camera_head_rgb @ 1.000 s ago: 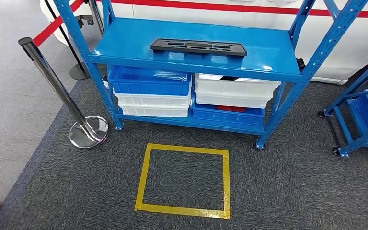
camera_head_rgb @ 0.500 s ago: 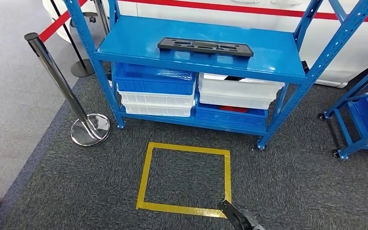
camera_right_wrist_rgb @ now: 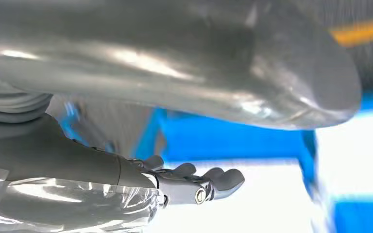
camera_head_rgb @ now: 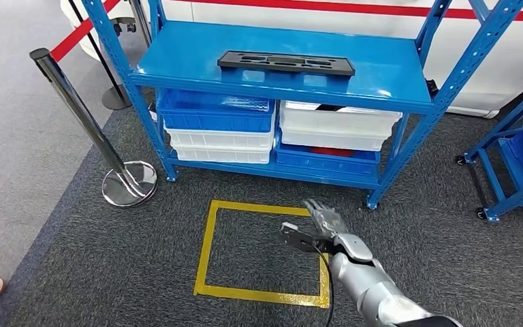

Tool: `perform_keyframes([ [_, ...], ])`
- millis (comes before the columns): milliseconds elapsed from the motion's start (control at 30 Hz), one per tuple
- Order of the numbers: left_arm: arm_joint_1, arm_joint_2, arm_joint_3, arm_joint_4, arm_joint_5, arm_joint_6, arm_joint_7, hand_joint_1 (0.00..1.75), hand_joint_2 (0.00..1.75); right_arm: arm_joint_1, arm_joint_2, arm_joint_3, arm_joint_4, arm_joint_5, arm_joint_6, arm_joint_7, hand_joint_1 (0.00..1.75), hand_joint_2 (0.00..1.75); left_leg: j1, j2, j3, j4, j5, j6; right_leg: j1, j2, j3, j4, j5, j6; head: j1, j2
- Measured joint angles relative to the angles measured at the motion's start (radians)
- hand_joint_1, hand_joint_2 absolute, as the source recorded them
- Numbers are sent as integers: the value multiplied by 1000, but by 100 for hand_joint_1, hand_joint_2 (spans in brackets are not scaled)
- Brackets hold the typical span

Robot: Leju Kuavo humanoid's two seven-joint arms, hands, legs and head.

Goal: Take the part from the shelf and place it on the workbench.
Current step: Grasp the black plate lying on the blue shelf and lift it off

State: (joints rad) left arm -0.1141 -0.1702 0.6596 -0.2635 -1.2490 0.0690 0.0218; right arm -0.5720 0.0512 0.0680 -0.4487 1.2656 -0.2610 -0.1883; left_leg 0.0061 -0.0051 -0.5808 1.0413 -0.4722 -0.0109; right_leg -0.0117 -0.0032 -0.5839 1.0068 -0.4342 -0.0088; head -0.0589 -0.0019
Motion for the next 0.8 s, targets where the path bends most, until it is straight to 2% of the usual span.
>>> perform_keyframes([
  [33,-1,0,8,2,-9,1,2,0,0,-25,-6,22,-9,13,-4,-4,0,0,1,0,-22,48,-27,-4,-2,-1,1,-2,1,-5,0,0],
  [100,-4,-1,26,8,-28,4,4,0,0,-72,-22,70,-28,37,-11,-11,0,0,3,0,-89,186,-86,-10,1,-5,2,-2,1,-10,0,0],
  [133,-4,-2,35,12,-37,5,5,0,0,-92,-31,96,-38,49,-14,-15,0,0,4,0,-117,240,-100,-12,2,-6,2,-2,0,-11,0,0],
  [167,-4,-3,44,15,-47,7,6,0,0,-113,-40,122,-49,61,-16,-18,0,0,4,0,-131,260,-93,-13,3,-8,3,-1,0,-11,0,0],
  [200,-4,-4,55,17,-57,9,6,0,0,-136,-49,149,-61,72,-17,-22,0,0,5,0,-124,236,-66,-13,3,-8,4,0,-1,-11,0,0],
  [267,-6,-6,74,21,-75,16,7,0,0,-187,-67,201,-88,91,-22,-28,0,0,5,1,-70,105,11,-7,4,-9,6,4,-5,-7,0,0],
  [300,-8,-7,84,23,-83,19,7,0,0,-213,-76,227,-102,100,-25,-31,0,0,3,1,-42,40,36,-3,6,-9,6,8,-7,-3,0,0],
  [333,-10,-8,94,26,-91,22,7,0,0,-239,-85,253,-115,109,-29,-34,0,0,2,0,-26,0,48,2,7,-10,3,10,-8,2,0,0],
  [433,-13,-13,125,33,-114,30,8,0,0,-310,-105,330,-153,132,-37,-42,0,0,-1,-4,-22,-22,50,17,10,-12,-4,12,-7,18,0,0],
  [500,-14,-17,143,36,-127,36,8,0,0,-352,-107,371,-176,145,-44,-47,0,0,2,-4,-21,-29,55,29,7,-10,-15,36,-28,28,0,0],
  [533,-15,-19,152,38,-133,39,8,0,0,-372,-107,389,-185,151,-48,-50,0,0,4,-3,-21,-33,57,33,5,-9,-33,74,-52,33,0,0],
  [600,-18,-22,168,41,-145,45,8,0,0,-405,-102,427,-197,164,-56,-52,0,0,4,-3,-22,-33,56,38,3,-7,-93,203,-112,39,0,0],
  [633,-19,-23,177,42,-150,49,8,0,0,-417,-99,445,-199,169,-60,-52,0,0,4,-3,-22,-33,55,39,2,-6,-122,262,-130,41,0,0],
  [667,-19,-24,184,43,-155,53,9,0,0,-425,-96,461,-202,173,-64,-51,0,0,4,-4,-21,-33,54,40,0,-6,-139,293,-129,42,0,0],
  [700,-19,-24,189,44,-159,56,10,0,0,-431,-95,474,-204,176,-67,-48,0,0,4,-6,-19,-32,53,39,-2,-6,-139,285,-109,42,0,0],
  [733,-19,-25,193,45,-162,57,12,0,0,-438,-95,482,-207,177,-69,-43,0,0,5,-8,-18,-30,51,37,-3,-6,-120,239,-73,40,0,0],
  [767,-18,-27,195,46,-165,58,14,0,0,-445,-95,489,-211,177,-71,-36,0,0,5,-11,-16,-28,48,34,-3,-6,-91,168,-34,37,0,0],
  [800,-18,-29,196,47,-167,58,16,0,0,-451,-95,494,-213,178,-73,-30,0,0,3,-12,-16,-25,45,30,0,-7,-63,102,-7,33,0,0],
])
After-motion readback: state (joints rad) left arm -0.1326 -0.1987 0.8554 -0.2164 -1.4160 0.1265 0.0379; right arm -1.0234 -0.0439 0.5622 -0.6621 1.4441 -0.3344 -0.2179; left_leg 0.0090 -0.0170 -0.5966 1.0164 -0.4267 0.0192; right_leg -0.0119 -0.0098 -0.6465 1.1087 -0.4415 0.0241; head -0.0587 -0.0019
